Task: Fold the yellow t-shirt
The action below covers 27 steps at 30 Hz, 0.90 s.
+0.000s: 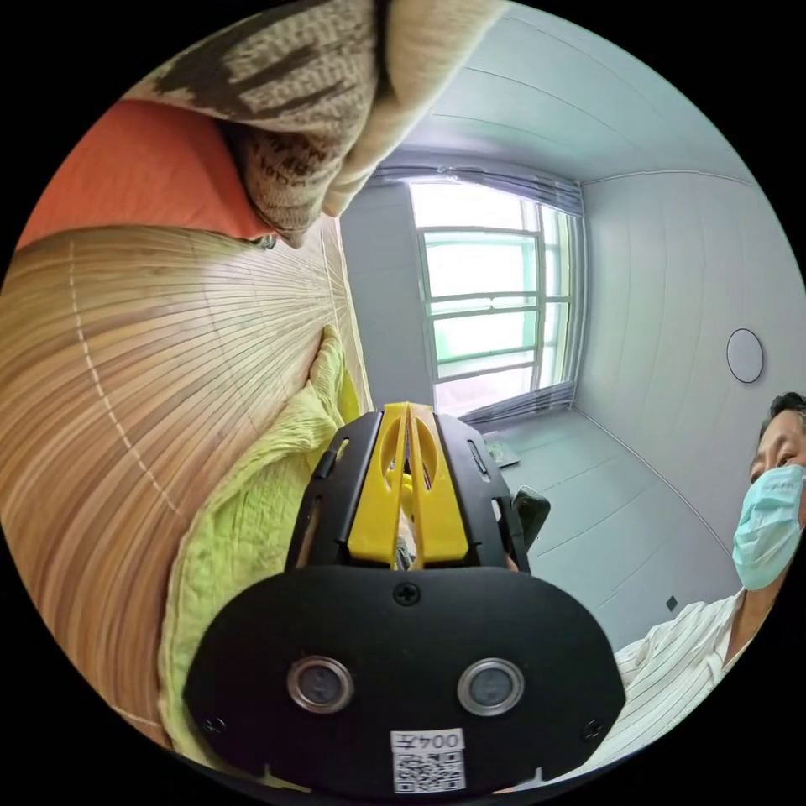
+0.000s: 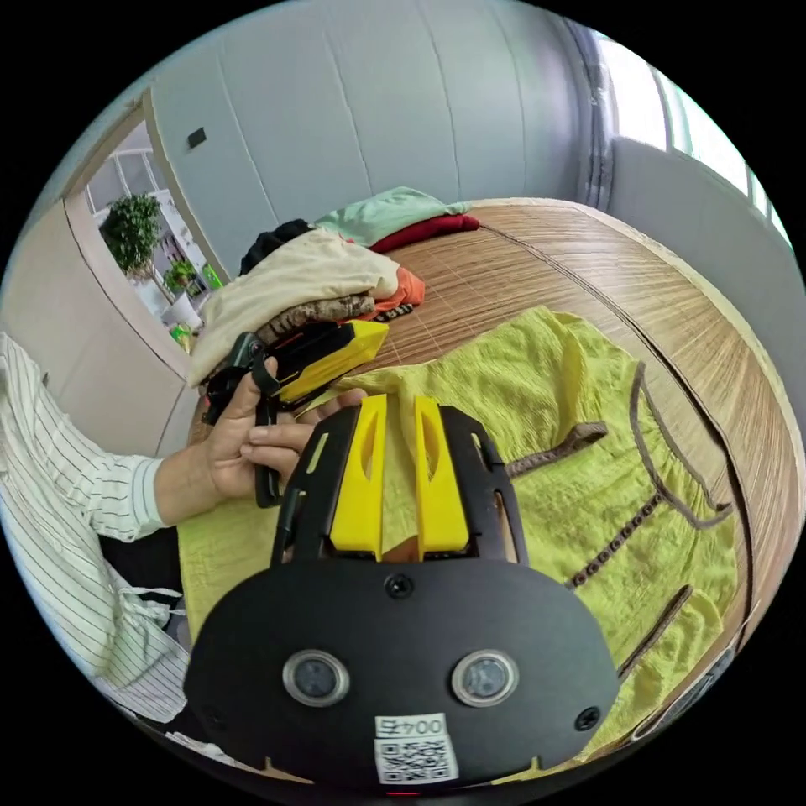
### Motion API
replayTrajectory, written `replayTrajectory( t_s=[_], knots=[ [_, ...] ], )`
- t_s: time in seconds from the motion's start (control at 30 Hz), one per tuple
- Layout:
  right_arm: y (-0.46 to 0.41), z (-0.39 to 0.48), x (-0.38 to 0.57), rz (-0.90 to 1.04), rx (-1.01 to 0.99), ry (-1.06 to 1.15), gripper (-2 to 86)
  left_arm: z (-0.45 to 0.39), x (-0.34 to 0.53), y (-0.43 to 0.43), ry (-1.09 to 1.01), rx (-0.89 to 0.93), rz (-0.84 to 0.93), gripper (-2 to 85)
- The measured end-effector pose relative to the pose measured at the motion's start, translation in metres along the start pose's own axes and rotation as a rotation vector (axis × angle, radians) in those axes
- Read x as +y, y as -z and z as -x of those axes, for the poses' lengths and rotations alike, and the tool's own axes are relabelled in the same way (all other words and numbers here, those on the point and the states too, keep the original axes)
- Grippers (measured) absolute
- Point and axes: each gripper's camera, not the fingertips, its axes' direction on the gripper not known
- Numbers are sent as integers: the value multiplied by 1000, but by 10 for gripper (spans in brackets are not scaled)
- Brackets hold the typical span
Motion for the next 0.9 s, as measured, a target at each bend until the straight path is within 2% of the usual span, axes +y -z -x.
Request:
replayTrajectory(
  t_s=[0.07, 0.13, 0.2, 0.27, 0.43, 0.47, 0.57, 0.6, 0.63, 0.73, 0.83, 0.9],
  knots=[
    [15, -26, 8, -57, 35, -103, 40, 3, -2, -7, 20, -2, 36, 1],
    [23, -61, 13, -98, 161, -246, 12, 10, -2, -14, 52, -14, 64, 1],
    [21, -84, 10, -94, 179, -326, 1, 14, -1, -18, 79, -72, 60, 1],
    [13, -97, 3, -75, 182, -345, -4, 15, -1, -20, 94, -100, 42, 1],
    [-26, -129, -9, 123, 252, -393, -5, 17, 4, -26, 129, -173, 10, 1],
    [-25, -134, -7, 111, 244, -405, -5, 17, 6, -27, 136, -196, -5, 1],
    [-9, -160, 10, -25, 13, -557, 1, 19, 11, -34, 144, -222, -16, 1],
    [4, -165, 19, -127, -77, -594, 2, 19, 13, -38, 138, -224, -14, 1],
    [18, -167, 29, -216, -154, -629, 0, 19, 15, -40, 135, -221, -14, 1],
    [64, -151, 57, -374, -221, -646, -5, 18, 22, -49, 120, -179, -3, 1],
    [114, -105, 92, -360, -97, -608, -7, 12, 33, -58, 58, -86, -2, 2],
    [135, -72, 118, -248, 18, -626, -7, 0, 44, -68, 0, -25, 19, 3]
  ],
)
